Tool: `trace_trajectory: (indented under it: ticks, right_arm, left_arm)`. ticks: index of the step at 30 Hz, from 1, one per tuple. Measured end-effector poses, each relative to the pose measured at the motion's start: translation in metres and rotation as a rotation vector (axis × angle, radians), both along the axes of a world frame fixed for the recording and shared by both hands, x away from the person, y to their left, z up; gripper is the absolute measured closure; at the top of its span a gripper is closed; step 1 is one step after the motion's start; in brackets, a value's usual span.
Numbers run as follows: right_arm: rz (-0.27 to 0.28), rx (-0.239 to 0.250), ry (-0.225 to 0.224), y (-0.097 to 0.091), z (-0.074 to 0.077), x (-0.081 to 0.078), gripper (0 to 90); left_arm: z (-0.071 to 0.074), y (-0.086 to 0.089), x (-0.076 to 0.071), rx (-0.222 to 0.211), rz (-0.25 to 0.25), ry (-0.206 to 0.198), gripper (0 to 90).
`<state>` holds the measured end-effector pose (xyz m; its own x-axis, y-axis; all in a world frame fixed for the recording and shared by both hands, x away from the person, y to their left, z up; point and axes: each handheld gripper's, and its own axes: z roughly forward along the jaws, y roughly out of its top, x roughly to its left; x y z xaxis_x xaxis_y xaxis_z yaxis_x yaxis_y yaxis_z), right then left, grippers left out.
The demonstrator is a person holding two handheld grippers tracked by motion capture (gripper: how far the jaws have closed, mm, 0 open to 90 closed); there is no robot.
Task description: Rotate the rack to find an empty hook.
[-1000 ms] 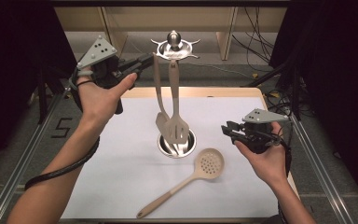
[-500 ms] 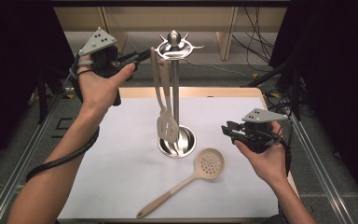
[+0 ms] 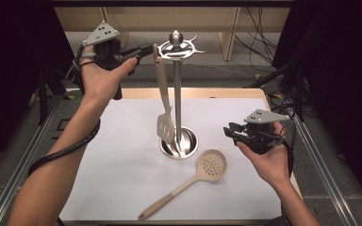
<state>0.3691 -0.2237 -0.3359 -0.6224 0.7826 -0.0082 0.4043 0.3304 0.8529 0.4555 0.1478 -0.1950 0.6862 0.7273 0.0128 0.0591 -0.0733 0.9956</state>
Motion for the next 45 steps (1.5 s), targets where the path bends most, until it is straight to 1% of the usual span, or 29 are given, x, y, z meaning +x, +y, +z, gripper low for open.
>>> trace_trajectory:
  ticks: [4, 5, 11, 13, 14, 16, 18, 19, 20, 21, 22, 23, 27, 29, 30, 31, 33, 34, 35, 36, 37, 38, 40, 41, 44, 45]
  right_arm:
    - [0.002, 0.000, -0.008, 0.000, 0.000, 0.000, 70.4]
    - [0.011, -0.011, -0.018, -0.001, 0.001, 0.001, 70.3]
    - [0.012, -0.011, -0.021, -0.001, 0.001, 0.001, 69.9]
    - [0.014, -0.008, -0.020, -0.001, 0.001, 0.001, 69.8]
    - [0.006, 0.005, -0.037, 0.000, 0.000, 0.002, 69.7]
    - [0.007, 0.005, -0.032, 0.000, 0.001, 0.002, 69.6]
    - [0.009, 0.004, -0.033, 0.000, 0.001, 0.002, 69.1]
    - [0.010, 0.004, -0.033, 0.000, 0.001, 0.002, 68.8]
    - [-0.002, 0.014, -0.015, 0.001, 0.001, 0.000, 68.4]
    - [0.001, 0.013, -0.025, 0.001, 0.001, 0.000, 67.9]
    - [0.004, 0.009, -0.024, 0.000, 0.002, 0.000, 67.5]
    - [0.019, -0.007, -0.024, -0.001, 0.003, 0.001, 67.2]
    - [0.019, -0.004, -0.030, -0.003, 0.004, 0.001, 66.6]
    - [0.020, -0.008, -0.024, -0.003, 0.004, 0.001, 66.3]
    - [0.011, -0.002, -0.013, -0.003, 0.004, 0.000, 66.1]
    - [0.006, -0.001, -0.009, -0.003, 0.003, -0.001, 66.0]
    - [0.001, 0.001, -0.005, -0.004, 0.003, -0.001, 65.8]
    - [0.000, 0.007, -0.009, -0.004, 0.003, -0.001, 65.8]
    - [0.004, 0.007, -0.024, -0.005, 0.002, 0.000, 65.8]
    - [-0.011, 0.013, -0.009, -0.005, 0.003, -0.002, 65.8]
    - [0.006, -0.004, -0.018, -0.007, 0.004, 0.000, 65.8]
    - [0.004, -0.008, -0.017, -0.007, 0.004, 0.000, 65.7]
    - [0.004, -0.005, -0.017, -0.007, 0.004, 0.000, 65.8]
    - [0.001, -0.006, -0.018, -0.007, 0.004, 0.000, 65.7]
    - [0.006, -0.010, -0.021, -0.007, 0.005, 0.000, 65.7]
    - [-0.008, 0.006, -0.001, -0.005, 0.005, -0.001, 65.7]
  left_arm:
    - [0.002, -0.001, 0.004, 0.014, 0.000, 0.004, 89.6]
    - [0.002, -0.002, 0.005, 0.015, 0.000, 0.005, 89.6]
    - [0.004, -0.003, 0.011, 0.032, -0.002, 0.015, 89.6]
    - [0.005, -0.003, 0.012, 0.038, -0.003, 0.017, 89.6]
    - [0.005, -0.004, 0.012, 0.041, -0.004, 0.017, 89.6]
    - [0.006, -0.004, 0.013, 0.046, -0.006, 0.017, 89.6]
    - [0.005, -0.003, 0.012, 0.042, -0.007, 0.015, 89.5]
    - [0.005, -0.002, 0.011, 0.033, -0.005, 0.010, 89.5]
    - [0.004, -0.001, 0.010, 0.020, -0.003, 0.005, 89.3]
    - [0.004, 0.001, 0.007, 0.011, -0.001, -0.001, 88.9]
    - [0.003, 0.003, 0.005, -0.001, 0.003, -0.008, 87.2]
    - [0.002, 0.006, 0.001, -0.002, 0.011, -0.014, 85.0]
    - [-0.006, 0.017, -0.015, -0.011, 0.029, -0.018, 77.3]
    - [-0.011, 0.023, -0.026, -0.007, 0.022, -0.017, 75.5]
    - [-0.015, 0.025, -0.032, -0.007, 0.017, -0.013, 74.7]
    - [-0.018, 0.027, -0.038, -0.002, 0.012, -0.007, 73.9]
    - [-0.027, 0.032, -0.049, 0.018, -0.007, -0.007, 72.7]
    - [-0.031, 0.034, -0.055, 0.022, -0.013, 0.000, 72.1]
    - [-0.037, 0.035, -0.060, 0.024, -0.017, 0.007, 71.9]
    - [-0.041, 0.037, -0.065, 0.030, -0.022, 0.012, 71.8]
    - [-0.046, 0.039, -0.069, 0.035, -0.024, 0.019, 71.6]
    - [-0.050, 0.040, -0.073, 0.047, -0.031, 0.024, 71.4]
    - [-0.058, 0.043, -0.081, 0.050, -0.037, 0.034, 71.0]
    - [-0.061, 0.045, -0.084, 0.058, -0.037, 0.031, 70.7]
    - [-0.073, 0.047, -0.092, 0.068, -0.046, 0.050, 70.7]
    - [-0.078, 0.048, -0.094, 0.072, -0.050, 0.059, 70.7]
